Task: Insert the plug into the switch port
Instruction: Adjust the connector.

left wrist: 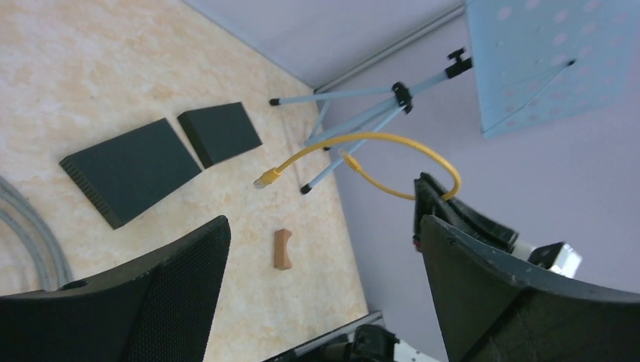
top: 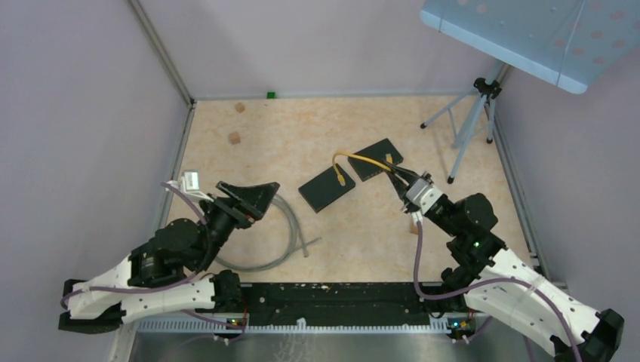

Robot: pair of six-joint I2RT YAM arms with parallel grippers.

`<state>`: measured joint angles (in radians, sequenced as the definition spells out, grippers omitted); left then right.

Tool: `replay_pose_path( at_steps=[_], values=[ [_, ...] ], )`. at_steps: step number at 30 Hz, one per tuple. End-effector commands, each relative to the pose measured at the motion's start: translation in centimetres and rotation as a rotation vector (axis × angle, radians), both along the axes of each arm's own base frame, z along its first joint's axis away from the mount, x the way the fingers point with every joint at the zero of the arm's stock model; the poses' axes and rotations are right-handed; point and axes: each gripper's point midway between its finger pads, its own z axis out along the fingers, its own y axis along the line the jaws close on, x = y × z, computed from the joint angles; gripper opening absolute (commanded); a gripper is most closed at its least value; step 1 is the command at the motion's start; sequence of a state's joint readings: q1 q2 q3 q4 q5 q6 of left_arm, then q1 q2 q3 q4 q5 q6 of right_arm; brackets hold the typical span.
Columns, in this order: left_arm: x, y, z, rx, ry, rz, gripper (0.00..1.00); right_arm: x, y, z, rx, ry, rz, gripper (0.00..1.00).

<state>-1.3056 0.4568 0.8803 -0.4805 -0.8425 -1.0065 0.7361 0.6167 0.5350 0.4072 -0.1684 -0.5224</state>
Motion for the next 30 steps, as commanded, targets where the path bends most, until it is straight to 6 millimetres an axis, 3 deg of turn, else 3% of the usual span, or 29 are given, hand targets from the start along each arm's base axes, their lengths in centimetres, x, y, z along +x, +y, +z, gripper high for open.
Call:
replay_pose_path(
  at_steps=[1, 6, 9, 12, 18, 21, 26, 30],
  values=[
    [0.1, 1.3, 2.8, -0.087, -0.07, 0.026, 0.99, -2.0, 1.1, 4.5, -0.086, -0.324, 0.061, 0.0],
    [0.2, -1.8, 3.4, -0.112, -0.032, -0.019, 0.99, -1.4, 2.7, 3.1, -0.269, -0.487, 0.06, 0.0],
    [0.4, -3.8, 3.0, -0.16, 0.06, -0.021, 0.98, -1.5, 3.0, 3.8, -0.287, -0.571, 0.043, 0.0],
    [0.4, -4.8, 0.8, -0.221, 0.198, -0.002, 0.97, -2.0, 2.9, 4.9, -0.279, -0.629, 0.016, 0.0],
    [0.0, -8.9, 1.6, -0.409, 0.283, -0.091, 0.98, -3.6, 3.5, 4.4, -0.289, -0.654, 0.05, 0.0],
    [-0.1, -11.1, 1.1, -0.395, 0.378, -0.095, 0.98, -4.3, 3.8, 4.0, -0.283, -0.649, 0.071, 0.0],
    [0.0, -12.4, 1.7, -0.396, 0.419, -0.094, 0.98, -5.7, 3.8, 3.8, -0.25, -0.633, 0.129, 0.0],
    [0.2, -12.0, 0.4, -0.433, 0.423, -0.077, 0.95, -7.2, 3.4, 3.8, -0.221, -0.615, 0.193, 0.0]
  ],
)
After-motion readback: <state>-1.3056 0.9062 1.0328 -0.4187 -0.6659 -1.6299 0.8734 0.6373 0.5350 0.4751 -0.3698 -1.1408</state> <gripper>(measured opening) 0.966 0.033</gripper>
